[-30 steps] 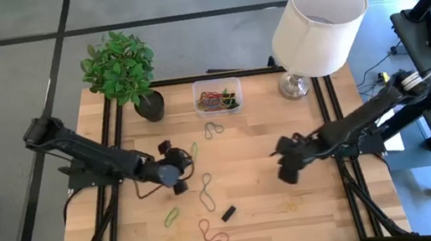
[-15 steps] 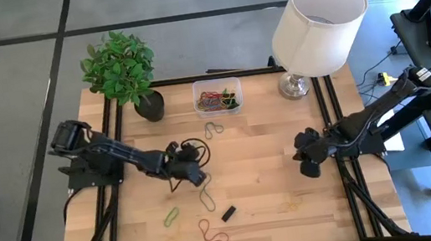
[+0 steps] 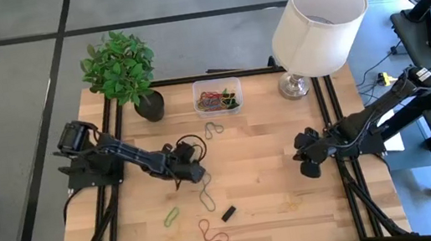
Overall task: Pick and place rubber bands into bin
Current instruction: Put the green rubber band into the transparent bin
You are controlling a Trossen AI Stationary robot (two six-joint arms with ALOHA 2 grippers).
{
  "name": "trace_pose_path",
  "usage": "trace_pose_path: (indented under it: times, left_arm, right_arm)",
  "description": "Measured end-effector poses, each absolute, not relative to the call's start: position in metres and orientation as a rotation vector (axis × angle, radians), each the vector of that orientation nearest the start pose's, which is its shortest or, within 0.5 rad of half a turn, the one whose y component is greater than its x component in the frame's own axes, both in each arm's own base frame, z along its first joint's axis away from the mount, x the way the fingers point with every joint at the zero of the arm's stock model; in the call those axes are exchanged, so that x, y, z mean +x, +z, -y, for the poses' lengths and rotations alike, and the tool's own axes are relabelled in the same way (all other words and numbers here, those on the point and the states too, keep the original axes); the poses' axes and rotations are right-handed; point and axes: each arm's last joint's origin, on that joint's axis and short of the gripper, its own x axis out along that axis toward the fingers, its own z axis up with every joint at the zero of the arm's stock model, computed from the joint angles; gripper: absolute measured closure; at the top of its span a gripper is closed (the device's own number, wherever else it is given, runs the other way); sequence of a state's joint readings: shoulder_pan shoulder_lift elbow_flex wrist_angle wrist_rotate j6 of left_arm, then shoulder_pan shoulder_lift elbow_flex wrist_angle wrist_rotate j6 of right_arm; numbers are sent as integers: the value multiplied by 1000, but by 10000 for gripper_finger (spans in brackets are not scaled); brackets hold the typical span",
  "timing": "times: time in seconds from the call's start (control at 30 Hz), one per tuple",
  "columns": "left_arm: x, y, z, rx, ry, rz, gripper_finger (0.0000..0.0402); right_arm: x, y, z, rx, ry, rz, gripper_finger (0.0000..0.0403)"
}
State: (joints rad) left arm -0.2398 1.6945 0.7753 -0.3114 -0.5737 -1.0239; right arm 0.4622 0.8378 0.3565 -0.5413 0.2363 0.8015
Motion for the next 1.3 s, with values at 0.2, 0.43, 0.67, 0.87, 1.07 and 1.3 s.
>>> trace_pose_path:
  times: [0.2, 0.43, 0.67, 0.87, 1.07, 1.3]
  left_arm:
    - [279, 100, 52, -451, 873, -864, 204]
    - [290, 102, 60, -452, 923, -729, 328]
    - [326, 130, 54, -390, 812, -645, 395]
    - [361, 164, 33, -176, 710, -480, 394]
    - [380, 192, 9, 8, 705, -357, 396]
    - [390, 214, -15, -11, 729, -239, 395]
  right_arm:
    - [127, 158, -56, 384, -185, -967, 385]
    - [128, 158, -56, 385, -195, -945, 385]
    - [132, 162, -55, 378, -235, -862, 386]
    - [133, 162, -54, 339, -255, -838, 386]
    - [133, 162, -54, 346, -257, -835, 386]
    - [134, 163, -55, 349, -252, -826, 386]
